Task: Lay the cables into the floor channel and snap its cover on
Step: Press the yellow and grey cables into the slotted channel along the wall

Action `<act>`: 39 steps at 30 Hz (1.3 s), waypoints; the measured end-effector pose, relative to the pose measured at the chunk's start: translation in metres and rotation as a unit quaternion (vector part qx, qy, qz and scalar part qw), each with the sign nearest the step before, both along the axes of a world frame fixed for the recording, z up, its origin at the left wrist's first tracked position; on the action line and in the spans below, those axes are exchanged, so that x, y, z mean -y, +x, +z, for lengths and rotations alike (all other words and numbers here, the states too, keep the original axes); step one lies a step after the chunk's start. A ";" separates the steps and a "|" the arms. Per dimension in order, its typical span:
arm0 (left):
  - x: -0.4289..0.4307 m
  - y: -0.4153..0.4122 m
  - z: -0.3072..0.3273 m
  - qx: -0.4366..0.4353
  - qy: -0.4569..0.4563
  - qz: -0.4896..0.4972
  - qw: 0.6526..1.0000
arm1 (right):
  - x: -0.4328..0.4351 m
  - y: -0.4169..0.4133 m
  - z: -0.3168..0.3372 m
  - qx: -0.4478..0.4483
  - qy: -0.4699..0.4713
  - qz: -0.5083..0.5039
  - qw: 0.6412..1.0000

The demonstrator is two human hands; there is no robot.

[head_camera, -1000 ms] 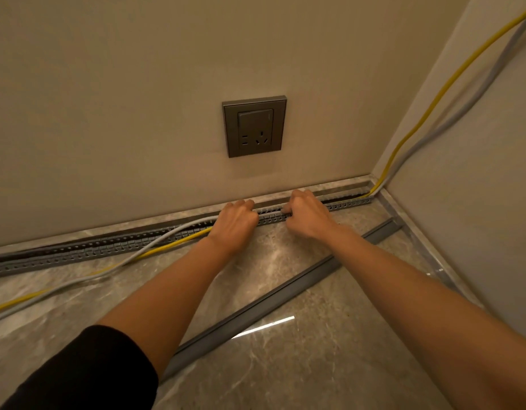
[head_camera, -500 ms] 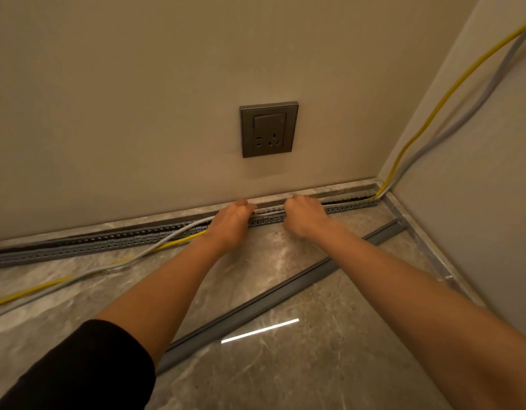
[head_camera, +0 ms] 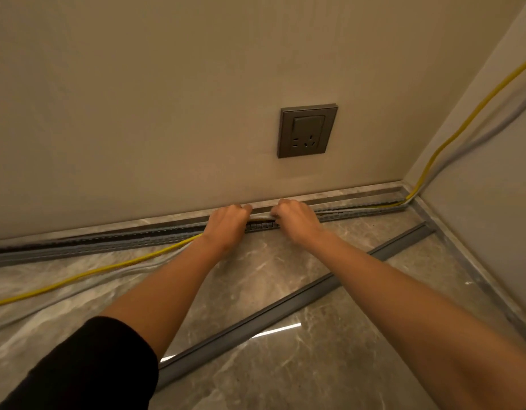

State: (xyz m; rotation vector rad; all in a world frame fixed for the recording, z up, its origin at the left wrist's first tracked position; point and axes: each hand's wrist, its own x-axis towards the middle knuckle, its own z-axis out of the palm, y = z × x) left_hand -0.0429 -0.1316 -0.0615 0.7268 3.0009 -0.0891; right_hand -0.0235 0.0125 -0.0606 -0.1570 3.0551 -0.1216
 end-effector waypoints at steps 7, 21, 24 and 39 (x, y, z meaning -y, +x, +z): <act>0.000 -0.005 0.001 -0.003 -0.009 -0.054 0.999 | 0.007 -0.001 -0.001 0.004 0.016 -0.036 0.999; 0.000 0.007 -0.006 -0.029 -0.084 -0.104 0.991 | 0.010 0.014 -0.005 -0.009 0.054 0.035 0.998; -0.004 0.008 -0.003 -0.014 -0.056 -0.070 0.996 | 0.002 0.019 -0.007 -0.023 0.015 0.015 1.000; -0.010 0.008 0.003 -0.012 -0.041 -0.053 0.998 | -0.019 0.006 -0.009 0.034 -0.126 -0.040 0.991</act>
